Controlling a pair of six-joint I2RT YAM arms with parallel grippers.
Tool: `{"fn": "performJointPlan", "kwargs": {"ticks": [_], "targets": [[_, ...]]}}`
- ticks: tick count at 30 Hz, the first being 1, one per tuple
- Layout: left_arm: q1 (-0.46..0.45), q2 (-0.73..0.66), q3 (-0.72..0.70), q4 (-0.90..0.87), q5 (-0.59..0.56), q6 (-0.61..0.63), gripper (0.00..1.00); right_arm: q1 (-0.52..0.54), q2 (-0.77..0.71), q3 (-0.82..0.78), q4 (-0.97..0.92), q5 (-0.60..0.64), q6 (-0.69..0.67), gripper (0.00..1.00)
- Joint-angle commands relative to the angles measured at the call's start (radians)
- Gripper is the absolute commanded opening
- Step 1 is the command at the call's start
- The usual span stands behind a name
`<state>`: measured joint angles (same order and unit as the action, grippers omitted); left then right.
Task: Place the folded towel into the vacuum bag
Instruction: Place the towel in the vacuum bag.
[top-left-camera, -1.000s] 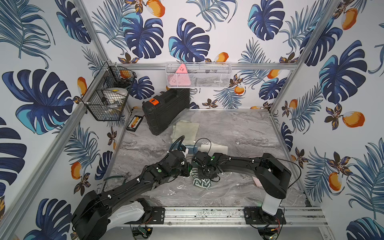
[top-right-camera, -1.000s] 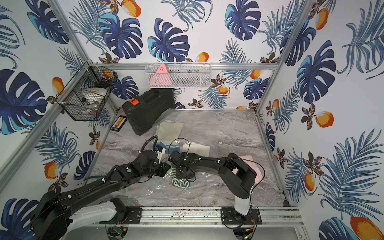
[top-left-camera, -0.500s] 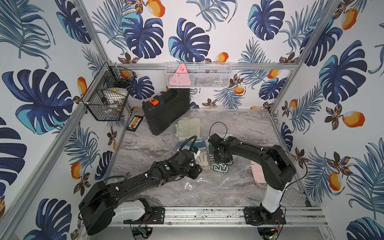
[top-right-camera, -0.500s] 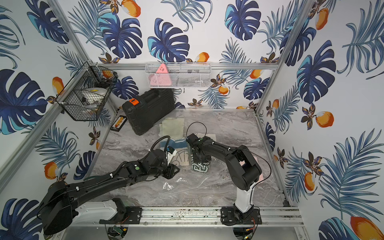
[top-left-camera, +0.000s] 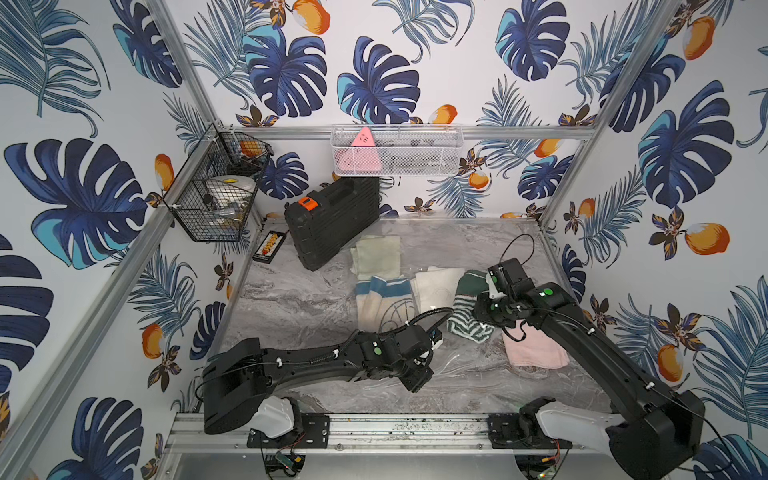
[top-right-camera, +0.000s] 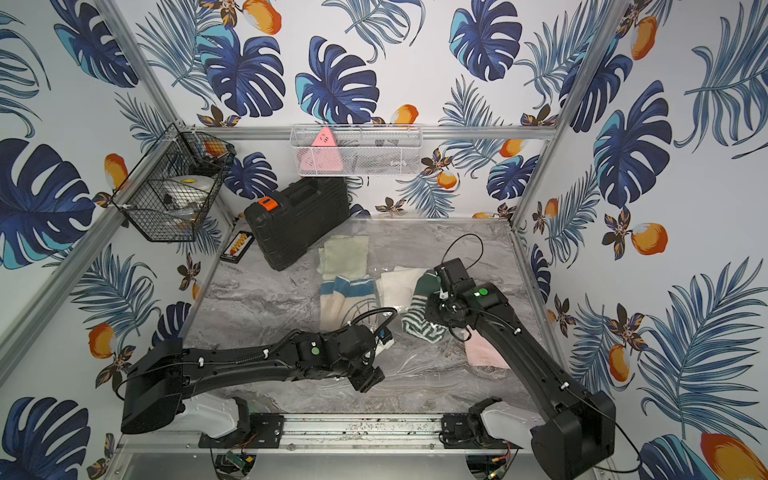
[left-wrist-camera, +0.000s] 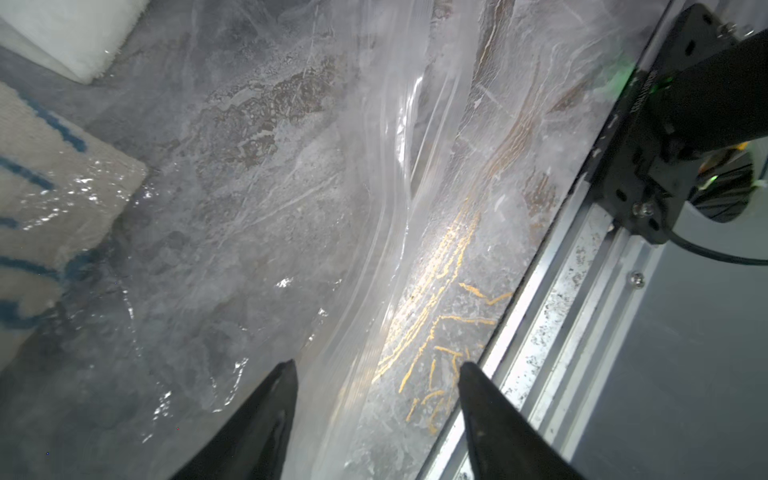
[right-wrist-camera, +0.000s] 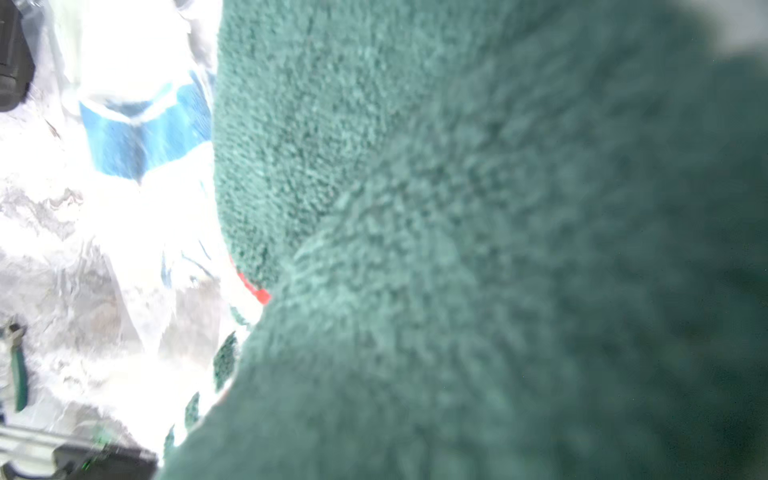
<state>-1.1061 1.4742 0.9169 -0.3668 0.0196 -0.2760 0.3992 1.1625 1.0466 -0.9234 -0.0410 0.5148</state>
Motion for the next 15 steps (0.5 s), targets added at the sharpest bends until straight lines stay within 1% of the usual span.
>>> {"fn": "performJointPlan", "kwargs": {"ticks": [1,5,10,15], "targets": [[-0.012,0.048,0.031,-0.081,-0.060,0.085,0.67,-0.032,-0.058,-0.016,-0.062,-0.030,0.007,0.06],[-0.021,0.121,0.061,-0.134,-0.096,0.121,0.65,-0.066,-0.093,-0.002,-0.095,-0.031,-0.008,0.07],[-0.021,0.136,0.065,-0.134,-0.132,0.142,0.59,-0.078,-0.113,-0.003,-0.113,-0.043,-0.012,0.07],[-0.021,0.186,0.071,-0.098,-0.181,0.159,0.46,-0.077,-0.134,-0.010,-0.132,-0.054,-0.006,0.07]]}}
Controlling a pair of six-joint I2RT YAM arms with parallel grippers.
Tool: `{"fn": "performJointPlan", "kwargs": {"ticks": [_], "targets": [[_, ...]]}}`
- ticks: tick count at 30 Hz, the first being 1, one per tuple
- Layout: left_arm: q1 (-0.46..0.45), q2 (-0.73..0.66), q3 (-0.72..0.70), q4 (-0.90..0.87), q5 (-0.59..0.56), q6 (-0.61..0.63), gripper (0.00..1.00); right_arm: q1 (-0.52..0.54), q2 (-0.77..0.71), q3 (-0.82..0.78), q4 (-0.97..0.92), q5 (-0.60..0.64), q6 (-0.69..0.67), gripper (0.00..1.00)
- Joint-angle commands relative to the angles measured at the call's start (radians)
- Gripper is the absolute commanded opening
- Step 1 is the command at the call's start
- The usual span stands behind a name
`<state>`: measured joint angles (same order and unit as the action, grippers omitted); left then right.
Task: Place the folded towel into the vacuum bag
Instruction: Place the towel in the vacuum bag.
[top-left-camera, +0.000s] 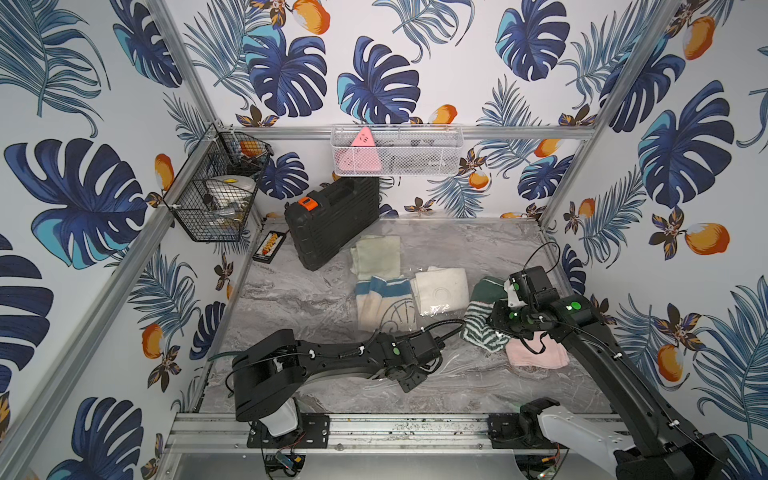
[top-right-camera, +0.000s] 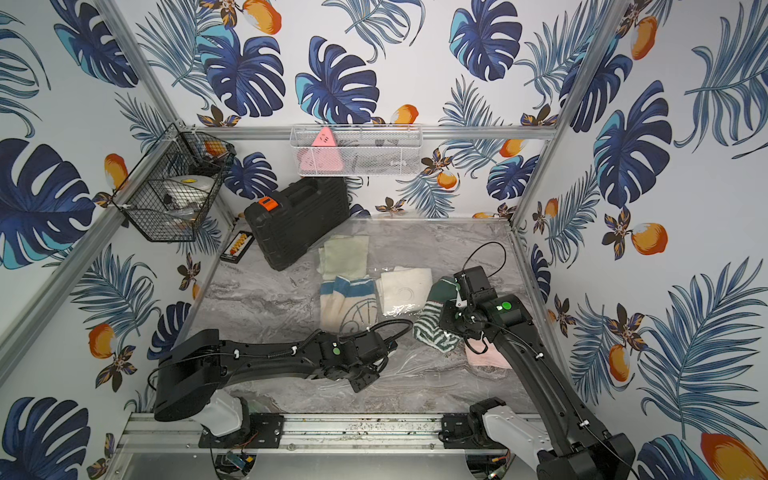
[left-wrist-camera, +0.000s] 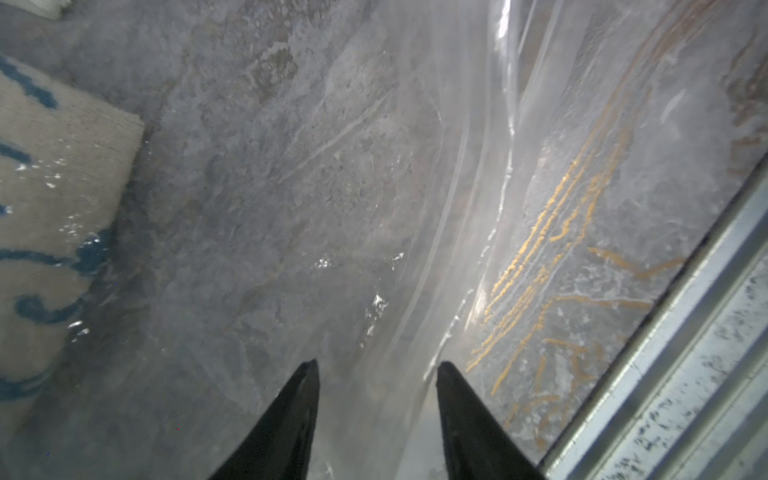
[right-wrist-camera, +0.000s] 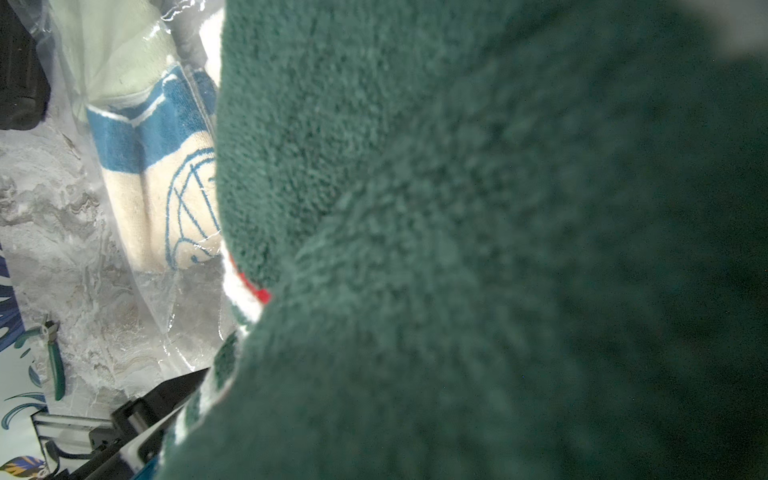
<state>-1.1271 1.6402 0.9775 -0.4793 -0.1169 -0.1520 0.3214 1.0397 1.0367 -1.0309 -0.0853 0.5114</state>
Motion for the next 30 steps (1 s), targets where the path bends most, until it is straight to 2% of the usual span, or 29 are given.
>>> {"fn": "performJointPlan", "kwargs": {"ticks": [1,4,6,11,14,16,18,22,27,30], "targets": [[0.000,0.030,0.013,0.016,-0.044,0.037,0.42,0.001,-0.018,0.003,-0.031,-0.006,-0.001,0.07],[0.000,0.018,0.016,0.031,-0.084,0.031,0.12,0.001,-0.037,0.004,-0.053,-0.015,-0.004,0.07],[0.009,-0.041,0.018,0.055,-0.090,0.021,0.00,0.001,-0.054,-0.005,-0.074,-0.040,-0.010,0.07],[0.094,-0.180,0.038,0.100,0.026,-0.070,0.00,0.019,-0.180,-0.082,-0.042,-0.157,0.013,0.03],[0.144,-0.212,0.050,0.112,0.084,-0.123,0.00,0.066,-0.279,-0.116,0.008,-0.220,0.057,0.00],[0.167,-0.217,0.061,0.110,0.095,-0.148,0.00,0.119,-0.314,-0.128,0.032,-0.221,0.074,0.00],[0.187,-0.227,0.070,0.121,0.104,-0.177,0.00,0.214,-0.329,-0.140,0.057,-0.161,0.092,0.00],[0.210,-0.243,0.076,0.157,0.142,-0.215,0.00,0.416,-0.285,-0.151,0.115,-0.020,0.129,0.00],[0.214,-0.252,0.074,0.173,0.147,-0.231,0.00,0.641,-0.123,-0.168,0.246,0.108,0.147,0.00],[0.220,-0.264,0.075,0.184,0.150,-0.234,0.00,0.700,-0.010,-0.189,0.299,0.120,0.135,0.00]]}}
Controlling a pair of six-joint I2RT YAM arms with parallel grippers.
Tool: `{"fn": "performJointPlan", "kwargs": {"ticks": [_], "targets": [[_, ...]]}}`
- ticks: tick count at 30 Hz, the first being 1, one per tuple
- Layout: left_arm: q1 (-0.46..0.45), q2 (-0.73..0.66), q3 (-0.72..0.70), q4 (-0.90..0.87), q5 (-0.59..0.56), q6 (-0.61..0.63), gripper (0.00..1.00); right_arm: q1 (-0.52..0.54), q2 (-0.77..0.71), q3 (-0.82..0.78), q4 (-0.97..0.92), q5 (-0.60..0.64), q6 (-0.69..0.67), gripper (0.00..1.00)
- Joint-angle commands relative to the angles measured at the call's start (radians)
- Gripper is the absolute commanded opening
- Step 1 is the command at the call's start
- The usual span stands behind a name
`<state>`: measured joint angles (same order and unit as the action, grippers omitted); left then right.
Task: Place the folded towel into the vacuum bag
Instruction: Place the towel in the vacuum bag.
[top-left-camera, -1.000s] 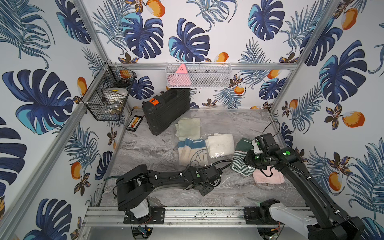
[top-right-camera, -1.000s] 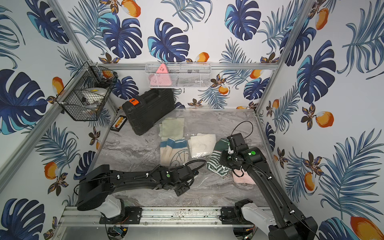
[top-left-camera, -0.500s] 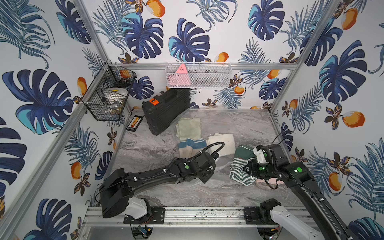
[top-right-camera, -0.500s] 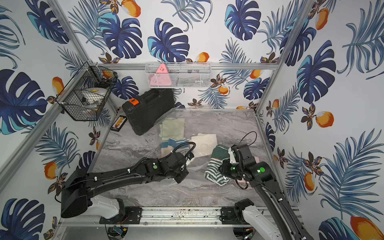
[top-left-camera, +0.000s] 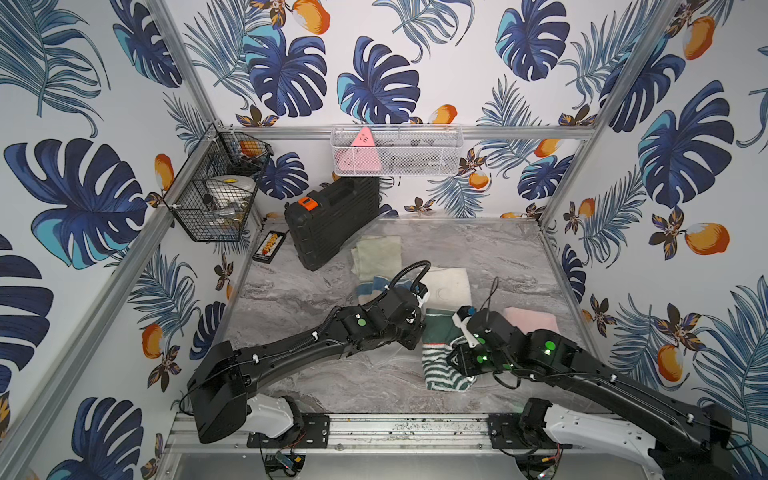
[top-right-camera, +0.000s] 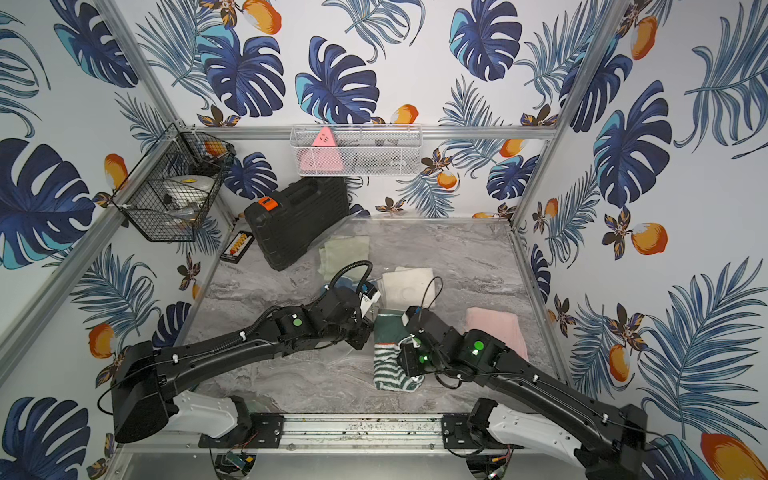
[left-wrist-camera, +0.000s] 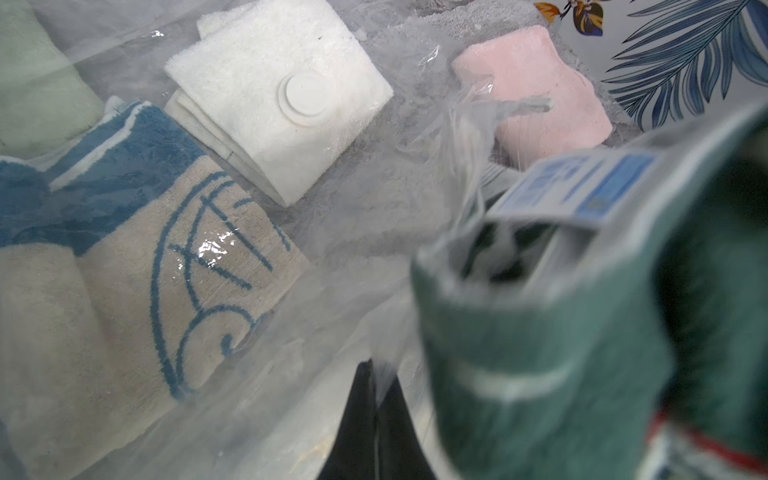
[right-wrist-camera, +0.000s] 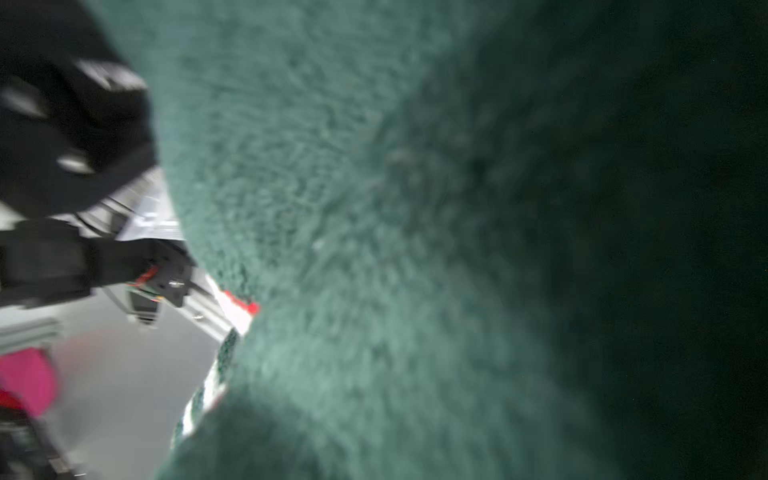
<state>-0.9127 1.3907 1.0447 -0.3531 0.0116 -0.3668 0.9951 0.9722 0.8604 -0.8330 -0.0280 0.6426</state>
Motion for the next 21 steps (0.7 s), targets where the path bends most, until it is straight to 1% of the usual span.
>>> {"fn": "performJointPlan", "kwargs": {"ticks": [1,3,6,10,12,14,18,21], "targets": [[0.007,-0.021,0.010,0.063,0.022,-0.020,0.00,0.027,0.080,-0.034,0.131,0.040,0.000,0.00],[0.011,-0.028,0.017,0.073,0.024,-0.018,0.00,0.027,0.105,-0.092,0.207,0.017,0.004,0.00],[0.012,-0.035,0.027,0.082,0.038,-0.010,0.00,0.025,0.154,-0.146,0.256,-0.021,0.018,0.00],[0.012,-0.060,0.014,0.110,0.072,-0.011,0.00,0.013,0.246,-0.158,0.197,-0.025,0.035,0.00],[0.013,-0.068,0.005,0.109,0.082,-0.003,0.00,-0.023,0.280,-0.158,0.153,-0.039,0.044,0.00],[0.012,-0.074,-0.005,0.102,0.100,0.008,0.00,-0.052,0.281,-0.152,0.111,-0.032,0.044,0.00],[0.012,-0.074,-0.038,0.103,0.137,0.014,0.00,-0.087,0.253,-0.089,0.031,0.020,-0.004,0.02],[0.012,-0.089,-0.067,0.113,0.150,0.006,0.00,-0.180,0.262,-0.047,-0.021,0.021,-0.062,0.02]]}}
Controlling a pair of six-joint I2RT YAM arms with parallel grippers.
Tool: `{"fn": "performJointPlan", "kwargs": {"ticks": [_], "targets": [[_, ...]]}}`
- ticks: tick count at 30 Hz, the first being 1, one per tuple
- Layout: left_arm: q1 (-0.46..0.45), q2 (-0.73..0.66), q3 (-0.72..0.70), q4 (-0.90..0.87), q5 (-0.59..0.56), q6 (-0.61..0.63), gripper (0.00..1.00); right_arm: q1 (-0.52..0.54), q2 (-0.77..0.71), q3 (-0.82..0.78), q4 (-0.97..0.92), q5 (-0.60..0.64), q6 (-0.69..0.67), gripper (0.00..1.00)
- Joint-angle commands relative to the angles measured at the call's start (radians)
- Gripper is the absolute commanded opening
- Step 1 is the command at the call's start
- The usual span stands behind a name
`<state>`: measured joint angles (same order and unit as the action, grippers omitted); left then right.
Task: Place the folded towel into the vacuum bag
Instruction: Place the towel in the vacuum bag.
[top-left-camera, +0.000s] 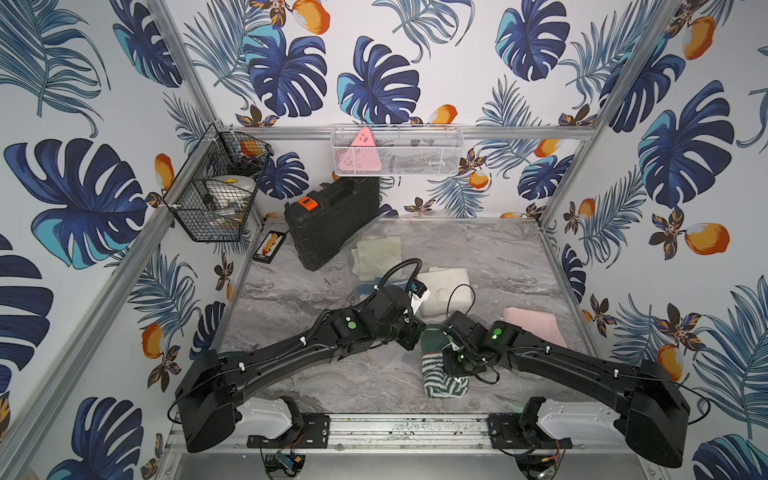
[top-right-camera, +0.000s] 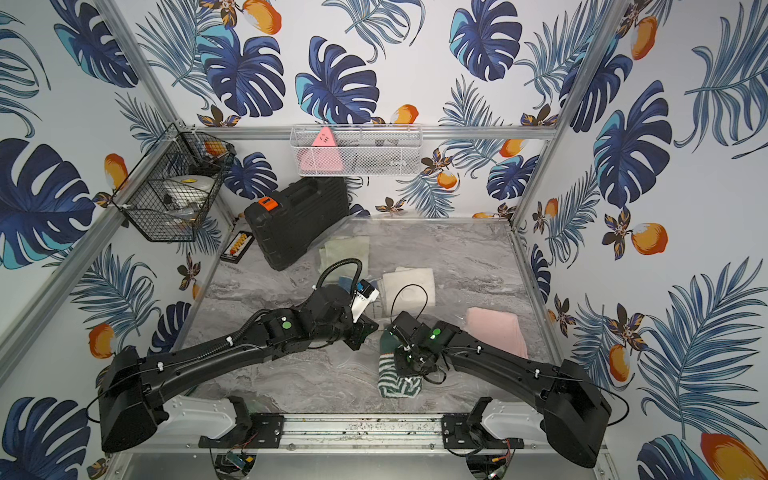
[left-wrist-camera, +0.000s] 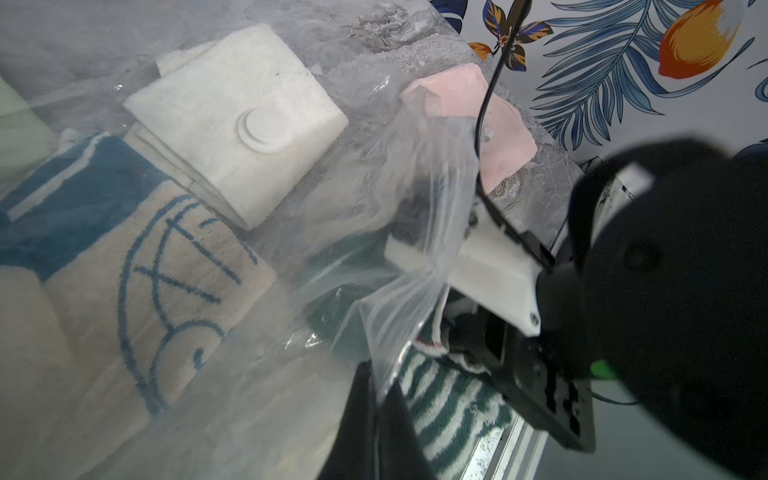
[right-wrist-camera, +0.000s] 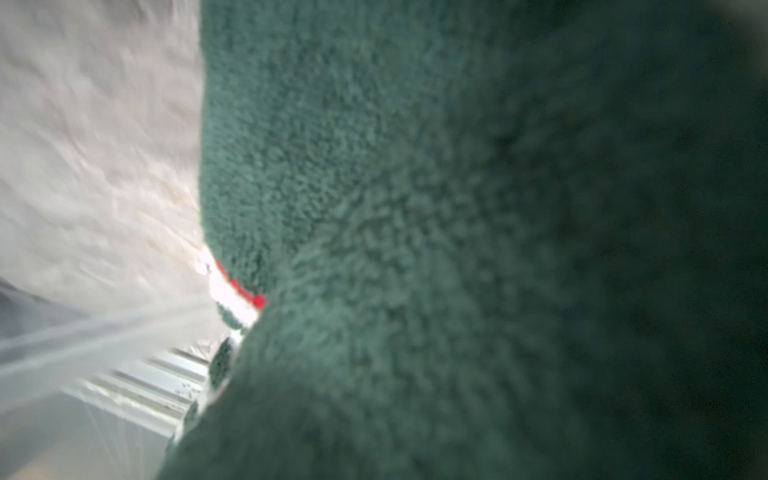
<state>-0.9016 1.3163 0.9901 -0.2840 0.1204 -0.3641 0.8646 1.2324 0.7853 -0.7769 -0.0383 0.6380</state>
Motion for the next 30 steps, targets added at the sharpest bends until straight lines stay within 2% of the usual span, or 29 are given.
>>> {"fn": "performJointPlan", "kwargs": {"ticks": [1,4,8,12,14,16,19,22,26,30], "targets": [[0.001,-0.019,-0.018,0.046,0.045,0.001,0.00,-0.082,0.008,0.039,-0.082,0.029,-0.076,0.01],[0.001,-0.029,-0.028,0.057,0.053,-0.005,0.00,-0.154,0.035,0.087,-0.085,0.048,-0.131,0.02],[0.001,-0.016,-0.034,0.071,0.067,-0.012,0.00,-0.202,0.109,0.114,-0.015,0.017,-0.189,0.20],[-0.002,-0.006,-0.046,0.084,0.076,-0.018,0.00,-0.266,0.173,0.073,0.046,-0.097,-0.195,0.27],[-0.002,-0.008,-0.056,0.087,0.073,-0.018,0.00,-0.284,0.181,0.043,0.070,-0.162,-0.184,0.40],[-0.002,-0.008,-0.062,0.086,0.073,-0.014,0.00,-0.284,0.184,0.040,0.037,-0.155,-0.161,0.52],[-0.002,-0.014,-0.070,0.085,0.079,-0.011,0.00,-0.299,0.123,0.035,-0.007,-0.137,-0.111,0.62],[-0.003,-0.021,-0.076,0.090,0.088,-0.013,0.00,-0.329,0.046,0.028,-0.031,-0.157,-0.057,0.65],[-0.006,-0.021,-0.086,0.096,0.095,-0.016,0.00,-0.371,-0.019,0.011,-0.073,-0.108,0.003,0.65],[-0.012,-0.013,-0.092,0.106,0.101,-0.019,0.00,-0.446,-0.003,-0.054,0.003,-0.107,0.039,0.58]]}}
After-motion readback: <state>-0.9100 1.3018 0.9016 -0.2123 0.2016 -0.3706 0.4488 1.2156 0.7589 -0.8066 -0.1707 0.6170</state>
